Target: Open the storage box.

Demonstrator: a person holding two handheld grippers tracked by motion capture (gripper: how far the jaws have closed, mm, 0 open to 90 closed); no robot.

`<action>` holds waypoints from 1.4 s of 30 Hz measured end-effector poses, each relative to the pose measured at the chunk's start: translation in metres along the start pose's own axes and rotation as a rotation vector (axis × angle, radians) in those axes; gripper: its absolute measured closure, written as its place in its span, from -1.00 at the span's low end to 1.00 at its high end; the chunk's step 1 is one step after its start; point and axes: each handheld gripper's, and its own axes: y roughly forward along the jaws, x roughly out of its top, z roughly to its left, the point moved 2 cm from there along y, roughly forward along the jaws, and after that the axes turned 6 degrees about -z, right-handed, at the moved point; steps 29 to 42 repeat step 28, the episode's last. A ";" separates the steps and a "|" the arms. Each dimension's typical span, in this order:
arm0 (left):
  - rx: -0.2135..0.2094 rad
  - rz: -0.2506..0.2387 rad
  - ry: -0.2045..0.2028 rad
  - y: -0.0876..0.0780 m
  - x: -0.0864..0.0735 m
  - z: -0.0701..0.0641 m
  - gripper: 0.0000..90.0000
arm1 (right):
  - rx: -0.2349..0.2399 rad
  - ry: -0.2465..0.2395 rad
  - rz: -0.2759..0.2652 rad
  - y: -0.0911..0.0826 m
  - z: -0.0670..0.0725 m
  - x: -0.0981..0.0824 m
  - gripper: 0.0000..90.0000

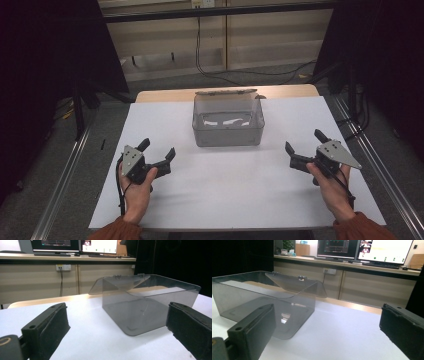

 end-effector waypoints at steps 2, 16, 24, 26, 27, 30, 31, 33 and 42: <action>0.001 0.011 0.007 -0.003 -0.002 0.000 -0.91 | -0.005 0.000 0.001 -0.006 0.000 0.001 -0.99; 0.025 0.050 -0.011 -0.028 -0.014 -0.001 -0.91 | -0.012 0.012 0.041 -0.032 -0.003 -0.019 -1.00; 0.005 0.060 0.021 -0.027 -0.021 0.001 -0.92 | -0.032 0.014 0.025 -0.041 -0.006 -0.028 -1.00; -0.007 0.062 0.011 -0.026 -0.021 -0.001 -0.92 | -0.029 0.017 0.029 -0.040 -0.006 -0.028 -1.00; -0.010 0.056 0.000 -0.025 -0.020 -0.001 -0.92 | -0.030 0.018 0.033 -0.040 -0.005 -0.028 -1.00; -0.008 0.059 0.007 -0.024 -0.020 -0.002 -0.92 | -0.027 0.017 0.033 -0.038 -0.005 -0.029 -1.00; -0.008 0.059 0.007 -0.024 -0.020 -0.002 -0.92 | -0.027 0.017 0.033 -0.038 -0.005 -0.029 -1.00; -0.008 0.059 0.007 -0.024 -0.020 -0.002 -0.92 | -0.027 0.017 0.033 -0.038 -0.005 -0.029 -1.00; -0.008 0.059 0.007 -0.024 -0.020 -0.002 -0.92 | -0.027 0.017 0.033 -0.038 -0.005 -0.029 -1.00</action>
